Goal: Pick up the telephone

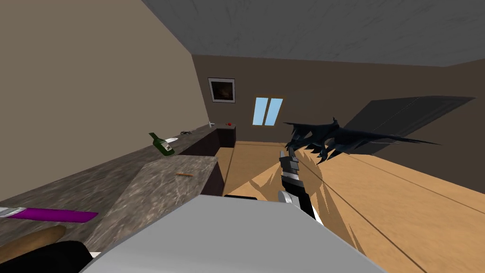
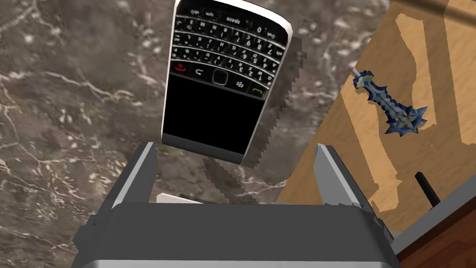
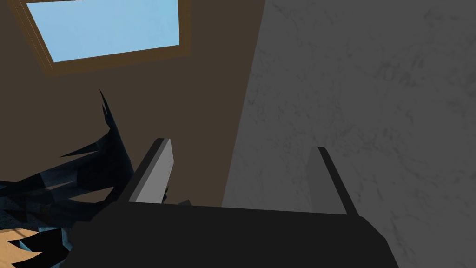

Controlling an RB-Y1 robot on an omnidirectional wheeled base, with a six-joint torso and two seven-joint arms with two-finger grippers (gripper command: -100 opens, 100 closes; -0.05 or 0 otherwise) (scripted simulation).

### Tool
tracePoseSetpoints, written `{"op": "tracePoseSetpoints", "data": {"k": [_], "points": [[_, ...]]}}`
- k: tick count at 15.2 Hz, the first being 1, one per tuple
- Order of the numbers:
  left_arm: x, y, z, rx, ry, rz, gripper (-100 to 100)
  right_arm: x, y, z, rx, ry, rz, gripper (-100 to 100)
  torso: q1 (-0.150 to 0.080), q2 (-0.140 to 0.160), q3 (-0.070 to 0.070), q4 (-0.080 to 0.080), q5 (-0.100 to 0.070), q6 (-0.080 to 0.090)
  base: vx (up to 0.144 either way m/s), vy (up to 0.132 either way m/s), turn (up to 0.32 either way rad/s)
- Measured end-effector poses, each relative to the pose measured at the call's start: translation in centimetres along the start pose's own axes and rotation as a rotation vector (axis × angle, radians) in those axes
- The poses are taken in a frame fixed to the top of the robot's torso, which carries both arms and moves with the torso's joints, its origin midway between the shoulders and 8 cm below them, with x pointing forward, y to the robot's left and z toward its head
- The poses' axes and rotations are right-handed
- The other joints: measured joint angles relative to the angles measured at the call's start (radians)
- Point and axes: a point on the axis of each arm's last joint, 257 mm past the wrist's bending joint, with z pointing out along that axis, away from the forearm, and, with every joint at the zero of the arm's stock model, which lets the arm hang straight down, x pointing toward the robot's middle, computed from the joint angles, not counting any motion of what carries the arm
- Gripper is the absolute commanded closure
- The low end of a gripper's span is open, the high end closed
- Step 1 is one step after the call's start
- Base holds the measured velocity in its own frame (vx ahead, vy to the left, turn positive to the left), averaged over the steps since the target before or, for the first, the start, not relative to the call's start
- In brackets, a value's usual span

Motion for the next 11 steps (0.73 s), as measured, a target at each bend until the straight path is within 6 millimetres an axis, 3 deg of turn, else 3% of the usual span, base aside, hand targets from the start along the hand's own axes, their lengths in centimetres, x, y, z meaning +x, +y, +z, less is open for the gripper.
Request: {"op": "tracePoseSetpoints", "data": {"k": [5,11], "points": [[0.5,1.8,-0.6,-0.063,0.024,-0.008,-100,0.0,0.0,0.0,0.0,0.0,0.0,0,0.0,0.0,0.0,0.0,0.0,0.0,0.056,0.022,-0.08],[-0.1,1.6,1.6,-0.055,0.026,-0.024,-100,0.0,0.0,0.0,0.0,0.0,0.0,0,-0.004,0.008,0.005,0.002,-0.001,0.0,-0.038,-0.02,-0.038]]}}
